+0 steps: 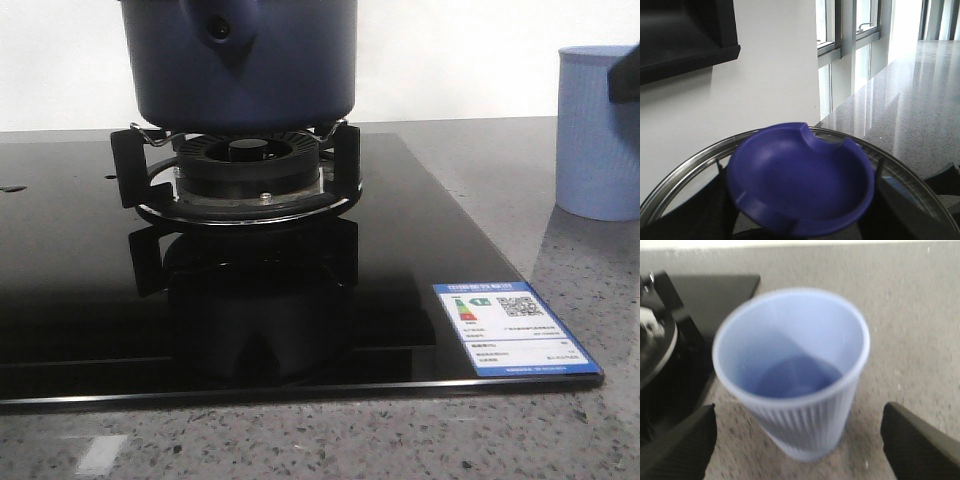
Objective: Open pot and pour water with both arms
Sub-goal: 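Grasp the light blue ribbed cup with the right gripper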
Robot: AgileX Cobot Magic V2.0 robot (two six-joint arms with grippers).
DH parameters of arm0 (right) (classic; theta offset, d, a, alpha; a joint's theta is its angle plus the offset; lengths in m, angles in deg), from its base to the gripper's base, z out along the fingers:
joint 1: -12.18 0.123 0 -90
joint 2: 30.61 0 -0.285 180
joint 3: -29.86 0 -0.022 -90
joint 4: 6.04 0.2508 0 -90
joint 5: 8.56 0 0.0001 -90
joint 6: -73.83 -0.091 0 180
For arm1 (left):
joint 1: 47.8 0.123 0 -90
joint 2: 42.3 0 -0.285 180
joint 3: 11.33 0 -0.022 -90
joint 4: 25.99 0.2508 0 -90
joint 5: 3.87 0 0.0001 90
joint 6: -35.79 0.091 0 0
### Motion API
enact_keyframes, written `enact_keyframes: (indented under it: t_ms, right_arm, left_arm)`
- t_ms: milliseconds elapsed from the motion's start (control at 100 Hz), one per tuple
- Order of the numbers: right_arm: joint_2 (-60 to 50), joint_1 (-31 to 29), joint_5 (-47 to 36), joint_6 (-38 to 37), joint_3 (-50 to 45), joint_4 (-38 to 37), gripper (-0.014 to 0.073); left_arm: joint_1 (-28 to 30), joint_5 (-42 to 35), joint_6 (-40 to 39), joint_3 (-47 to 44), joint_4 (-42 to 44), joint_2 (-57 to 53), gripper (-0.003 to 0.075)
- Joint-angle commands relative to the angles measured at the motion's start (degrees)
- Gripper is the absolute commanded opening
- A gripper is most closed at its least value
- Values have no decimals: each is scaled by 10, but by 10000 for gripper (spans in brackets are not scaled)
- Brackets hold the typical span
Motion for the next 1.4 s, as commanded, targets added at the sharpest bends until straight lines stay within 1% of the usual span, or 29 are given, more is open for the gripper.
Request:
enact_keyframes:
  t_ms: [0,250,510,740,960,1180,1230,1280,1390]
  right_arm:
    - [0,1,-7,5,31,23,603]
    - [48,1,-1,5,34,61,603]
    - [72,1,1,5,41,61,603]
    - [98,1,5,5,74,61,603]
    - [134,17,-16,5,84,60,603]
    - [154,22,-69,5,84,51,601]
    - [155,22,-76,5,84,46,584]
    - [155,22,-76,5,84,39,544]
    - [155,22,-76,5,84,30,409]
  left_arm:
    - [-3,5,1,23,-43,-20,232]
    - [-3,13,1,23,-43,-20,232]
    - [-3,15,1,23,-43,-20,232]
    - [-3,15,1,23,-43,-20,232]
    - [-3,15,1,23,-43,-20,232]
    - [-3,15,1,23,-43,-20,232]
    - [-3,15,1,23,-43,-20,232]
    - [-3,15,1,23,-43,-20,232]
    - [-3,14,1,23,-43,-20,232]
